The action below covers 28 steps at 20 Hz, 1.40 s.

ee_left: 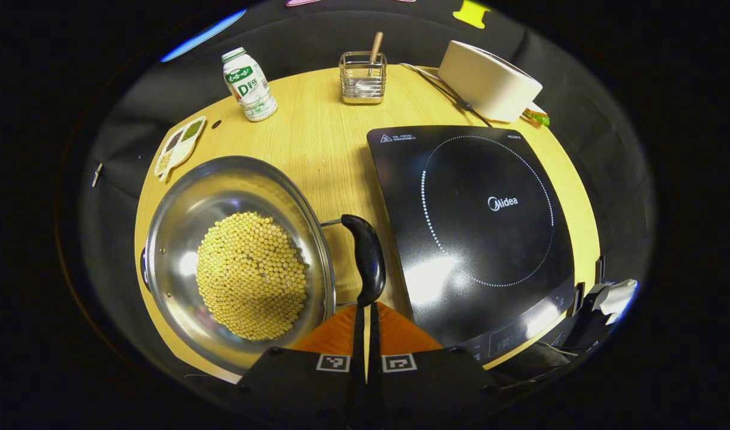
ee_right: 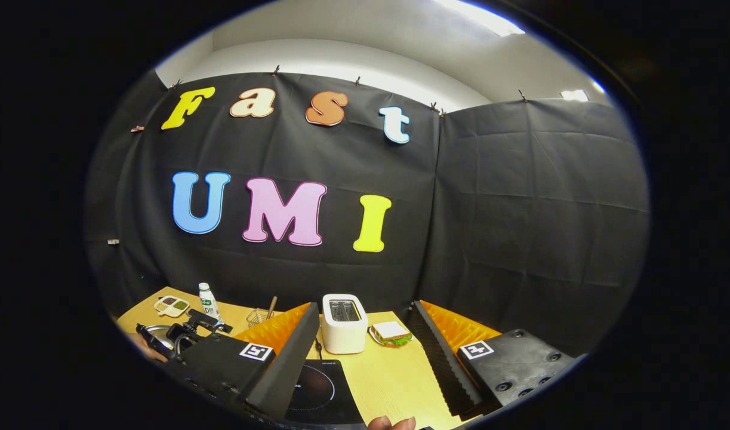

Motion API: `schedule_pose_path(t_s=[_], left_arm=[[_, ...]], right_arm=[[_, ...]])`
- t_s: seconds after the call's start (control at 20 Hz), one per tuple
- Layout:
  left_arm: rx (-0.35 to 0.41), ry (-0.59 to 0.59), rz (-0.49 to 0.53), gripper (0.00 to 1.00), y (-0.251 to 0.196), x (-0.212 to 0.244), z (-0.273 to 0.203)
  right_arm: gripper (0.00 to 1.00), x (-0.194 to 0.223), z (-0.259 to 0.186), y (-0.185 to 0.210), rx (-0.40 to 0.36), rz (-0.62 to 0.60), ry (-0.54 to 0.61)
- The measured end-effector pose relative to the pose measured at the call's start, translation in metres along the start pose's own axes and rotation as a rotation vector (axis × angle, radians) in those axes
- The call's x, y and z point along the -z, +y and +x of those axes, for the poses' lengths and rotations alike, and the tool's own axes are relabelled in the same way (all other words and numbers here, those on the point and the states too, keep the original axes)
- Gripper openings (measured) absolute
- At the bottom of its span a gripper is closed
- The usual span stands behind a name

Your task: First push the handle of the pot to place it horizontally, then grasp the pot with both hands and set it on the induction cooktop.

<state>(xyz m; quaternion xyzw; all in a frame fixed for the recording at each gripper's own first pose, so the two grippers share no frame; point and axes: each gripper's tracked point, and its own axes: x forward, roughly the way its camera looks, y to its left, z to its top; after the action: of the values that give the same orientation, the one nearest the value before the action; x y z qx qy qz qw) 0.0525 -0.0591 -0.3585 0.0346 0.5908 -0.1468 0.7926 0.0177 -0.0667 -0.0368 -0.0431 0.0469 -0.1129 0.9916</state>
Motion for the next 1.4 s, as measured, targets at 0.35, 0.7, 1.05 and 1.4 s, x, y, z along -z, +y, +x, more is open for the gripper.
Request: schedule_pose_path(t_s=[0.35, 0.7, 1.05, 1.4], left_arm=[[0.059, -0.252, 0.022, 0.43, -0.014, -0.021, -0.048], [0.009, -0.465, -0.032, 0.85, 0.025, -0.041, -0.109], [-0.146, -0.589, -0.056, 0.95, 0.129, -0.03, -0.144], [-0.167, -0.607, -0.064, 0.97, 0.236, -0.003, -0.133]], right_arm=[[0.98, 0.007, 0.001, 0.011, -0.028, 0.001, 0.018], [0.98, 0.017, 0.002, 0.04, -0.112, 0.016, 0.055], [0.98, 0.056, 0.005, 0.14, -0.325, 0.037, 0.153], [0.98, 0.147, -0.003, 0.245, -0.495, 0.084, 0.393]])
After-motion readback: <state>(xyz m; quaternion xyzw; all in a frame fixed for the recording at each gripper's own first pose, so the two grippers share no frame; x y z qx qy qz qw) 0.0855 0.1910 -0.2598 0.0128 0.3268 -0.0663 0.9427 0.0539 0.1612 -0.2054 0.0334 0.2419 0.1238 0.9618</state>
